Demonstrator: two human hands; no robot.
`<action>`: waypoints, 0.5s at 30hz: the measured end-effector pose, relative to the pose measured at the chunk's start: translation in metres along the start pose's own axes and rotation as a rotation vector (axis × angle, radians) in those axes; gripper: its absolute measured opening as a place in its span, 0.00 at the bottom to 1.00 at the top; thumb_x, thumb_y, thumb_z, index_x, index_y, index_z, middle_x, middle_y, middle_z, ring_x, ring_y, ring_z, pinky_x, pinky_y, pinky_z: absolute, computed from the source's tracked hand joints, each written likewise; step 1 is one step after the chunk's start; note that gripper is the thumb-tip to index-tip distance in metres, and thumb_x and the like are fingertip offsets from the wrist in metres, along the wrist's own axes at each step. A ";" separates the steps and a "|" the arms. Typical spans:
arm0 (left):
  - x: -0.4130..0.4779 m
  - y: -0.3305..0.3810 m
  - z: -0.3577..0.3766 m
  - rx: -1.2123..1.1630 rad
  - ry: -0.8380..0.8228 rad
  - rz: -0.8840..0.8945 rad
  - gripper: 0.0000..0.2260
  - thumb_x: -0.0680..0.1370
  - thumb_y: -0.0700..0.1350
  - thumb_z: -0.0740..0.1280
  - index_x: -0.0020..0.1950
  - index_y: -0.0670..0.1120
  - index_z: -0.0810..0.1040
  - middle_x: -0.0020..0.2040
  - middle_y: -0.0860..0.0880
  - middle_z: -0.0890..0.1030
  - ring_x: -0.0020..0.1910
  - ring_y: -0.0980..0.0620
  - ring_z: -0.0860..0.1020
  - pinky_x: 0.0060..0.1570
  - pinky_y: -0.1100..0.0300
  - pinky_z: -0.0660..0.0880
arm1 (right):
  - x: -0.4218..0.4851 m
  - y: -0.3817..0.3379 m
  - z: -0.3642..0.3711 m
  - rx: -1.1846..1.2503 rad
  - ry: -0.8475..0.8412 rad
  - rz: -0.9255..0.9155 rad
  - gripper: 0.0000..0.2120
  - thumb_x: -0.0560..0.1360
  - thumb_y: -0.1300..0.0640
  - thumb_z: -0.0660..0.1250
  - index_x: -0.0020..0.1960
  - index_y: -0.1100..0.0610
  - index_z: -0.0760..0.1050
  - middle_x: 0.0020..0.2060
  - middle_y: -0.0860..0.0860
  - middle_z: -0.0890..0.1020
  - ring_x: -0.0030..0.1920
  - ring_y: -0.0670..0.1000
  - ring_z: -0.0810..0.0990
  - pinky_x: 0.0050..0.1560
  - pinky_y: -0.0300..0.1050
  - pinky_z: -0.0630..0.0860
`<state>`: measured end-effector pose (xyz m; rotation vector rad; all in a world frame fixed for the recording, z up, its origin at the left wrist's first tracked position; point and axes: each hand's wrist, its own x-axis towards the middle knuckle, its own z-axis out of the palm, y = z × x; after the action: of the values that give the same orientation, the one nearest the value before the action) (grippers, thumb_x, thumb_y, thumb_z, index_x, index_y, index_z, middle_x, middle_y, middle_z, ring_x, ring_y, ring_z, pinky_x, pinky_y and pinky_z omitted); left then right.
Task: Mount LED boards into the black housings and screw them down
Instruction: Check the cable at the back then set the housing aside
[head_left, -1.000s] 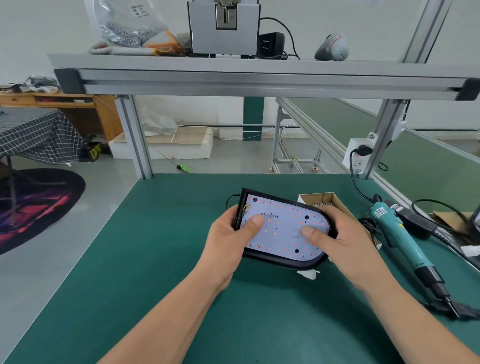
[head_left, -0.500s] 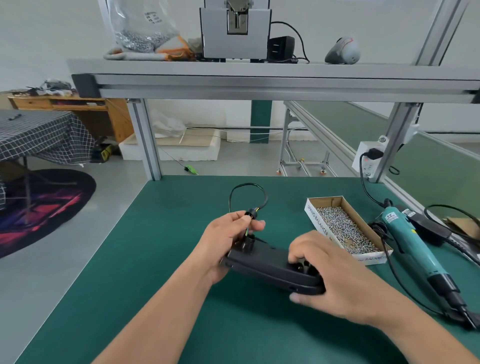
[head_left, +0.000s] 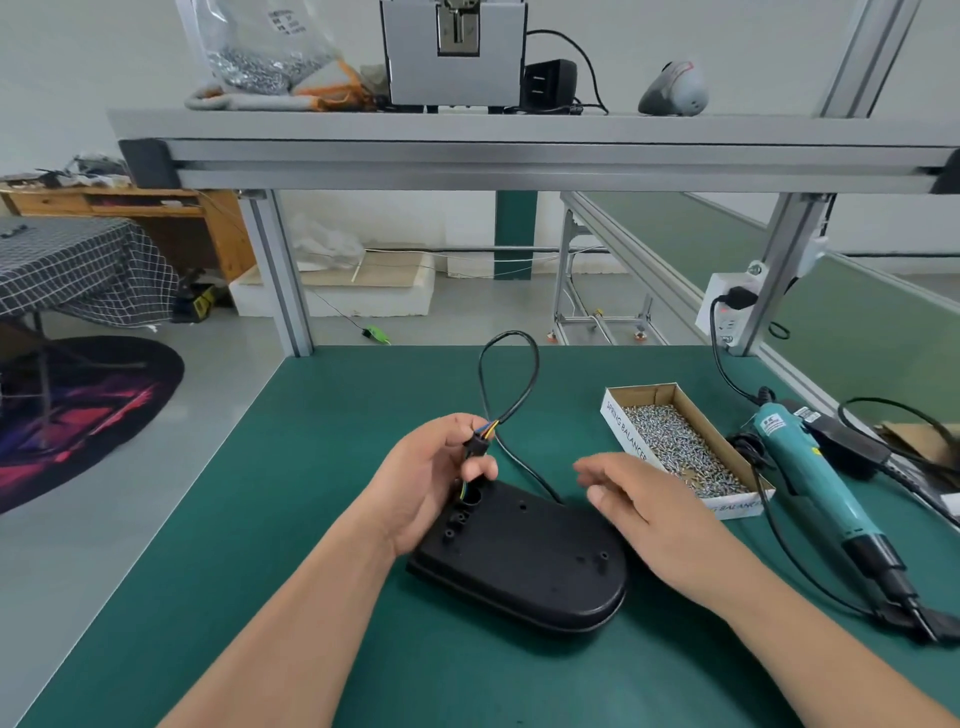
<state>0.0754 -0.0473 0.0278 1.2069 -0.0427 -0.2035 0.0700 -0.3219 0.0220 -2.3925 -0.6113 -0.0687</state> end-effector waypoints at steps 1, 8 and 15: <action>0.000 -0.001 0.000 0.010 -0.008 -0.004 0.10 0.75 0.50 0.65 0.51 0.45 0.77 0.31 0.48 0.70 0.40 0.46 0.76 0.48 0.51 0.70 | 0.003 0.004 0.002 -0.049 -0.033 -0.001 0.11 0.85 0.53 0.64 0.67 0.48 0.79 0.57 0.37 0.80 0.60 0.37 0.77 0.66 0.44 0.73; 0.002 -0.010 -0.003 0.132 0.030 0.081 0.11 0.79 0.56 0.68 0.50 0.49 0.83 0.34 0.47 0.75 0.44 0.48 0.77 0.47 0.56 0.72 | 0.037 -0.004 0.004 -0.263 -0.103 0.087 0.17 0.78 0.34 0.69 0.60 0.44 0.80 0.49 0.40 0.79 0.50 0.44 0.78 0.52 0.44 0.74; -0.002 -0.012 0.004 0.128 0.016 0.151 0.08 0.79 0.50 0.69 0.50 0.45 0.82 0.38 0.44 0.78 0.41 0.48 0.74 0.50 0.57 0.72 | 0.064 -0.022 0.005 -0.484 -0.224 0.157 0.08 0.79 0.49 0.66 0.44 0.52 0.76 0.41 0.50 0.80 0.44 0.54 0.80 0.47 0.54 0.79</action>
<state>0.0709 -0.0546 0.0178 1.3265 -0.1338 -0.0596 0.1167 -0.2775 0.0446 -2.9383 -0.5525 0.1358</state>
